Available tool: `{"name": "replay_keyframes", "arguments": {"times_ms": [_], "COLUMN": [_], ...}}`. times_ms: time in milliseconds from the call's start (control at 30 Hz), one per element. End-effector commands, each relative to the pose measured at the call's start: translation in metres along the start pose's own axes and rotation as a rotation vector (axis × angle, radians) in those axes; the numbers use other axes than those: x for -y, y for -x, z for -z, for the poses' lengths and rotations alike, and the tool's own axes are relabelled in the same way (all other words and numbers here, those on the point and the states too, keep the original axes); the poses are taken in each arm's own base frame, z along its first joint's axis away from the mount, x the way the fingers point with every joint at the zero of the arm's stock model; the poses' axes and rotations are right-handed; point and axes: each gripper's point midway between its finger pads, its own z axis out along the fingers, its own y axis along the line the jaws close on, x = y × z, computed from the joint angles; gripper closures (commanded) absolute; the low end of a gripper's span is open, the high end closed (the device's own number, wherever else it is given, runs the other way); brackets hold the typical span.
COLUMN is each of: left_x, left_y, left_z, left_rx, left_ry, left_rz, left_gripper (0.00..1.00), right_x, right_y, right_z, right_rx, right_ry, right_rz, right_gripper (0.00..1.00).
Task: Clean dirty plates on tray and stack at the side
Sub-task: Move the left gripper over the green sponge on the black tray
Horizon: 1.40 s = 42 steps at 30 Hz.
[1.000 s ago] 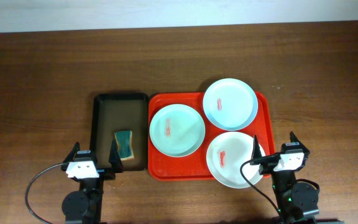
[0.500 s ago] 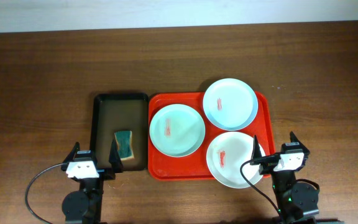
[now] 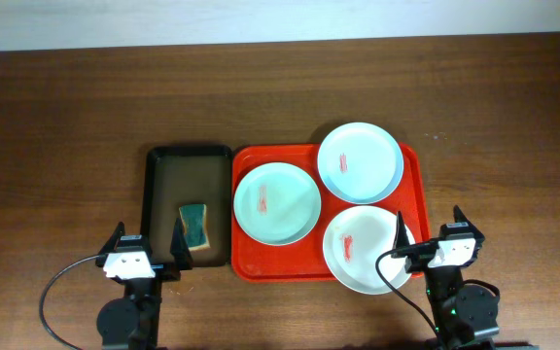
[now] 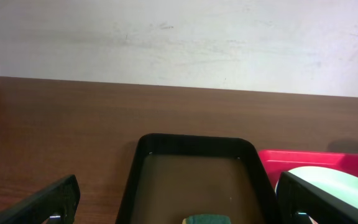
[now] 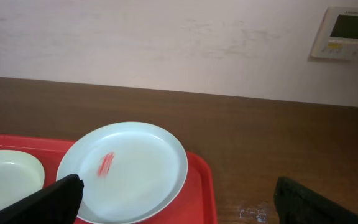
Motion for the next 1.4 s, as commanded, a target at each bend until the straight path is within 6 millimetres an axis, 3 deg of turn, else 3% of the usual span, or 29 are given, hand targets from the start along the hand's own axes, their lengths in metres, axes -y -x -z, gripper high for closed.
{"name": "replay_keyframes", "arguments": {"times_ms": [0,500,600,667,800,933,1067,1167,1267,1367], "left_x": [0.002,0.003,0.018,0.038,0.040,0.043,0.051,0.052,0.052,0.052], "left_y": [-0.002,-0.002,0.000,0.015,0.045,0.094,0.136,0.150,0.146,0.123], "left_z": [0.000,0.000,0.002,0.009,0.021,0.041,0.044,0.033,0.017,-0.001], "left_rx": [-0.004,-0.004,-0.006,0.007,0.015,-0.005,-0.097,-0.267,-0.503,-0.762], "left_ry": [-0.015,-0.020,-0.107,-0.218,-0.218,-0.217,-0.238,-0.227,-0.207,-0.189], "left_rz": [-0.019,-0.019,-0.019,-0.017,-0.007,-0.005,0.005,0.023,0.049,0.081], "left_gripper": [0.01,0.01,0.01,0.01,0.01,0.01,0.01,0.01,0.01,0.01], "right_x": [0.003,0.003,0.003,0.003,0.003,0.003,0.003,0.003,0.003,0.003], "right_y": [-0.003,-0.003,-0.003,-0.003,-0.003,-0.003,-0.003,-0.003,-0.003,-0.003], "right_z": [0.000,0.000,0.000,0.000,0.000,0.000,0.000,0.000,0.000,0.000], "right_rx": [-0.007,-0.007,-0.007,-0.007,-0.007,-0.007,-0.007,-0.007,-0.007,-0.007], "right_ry": [-0.019,-0.019,-0.019,-0.019,-0.019,-0.019,-0.019,-0.019,-0.019,-0.019], "right_rz": [-0.007,-0.008,-0.007,-0.008,-0.008,-0.008,-0.008,-0.008,-0.008,-0.008], "right_gripper": [0.02,0.02,0.02,0.02,0.02,0.02,0.02,0.01,0.01,0.02]}}
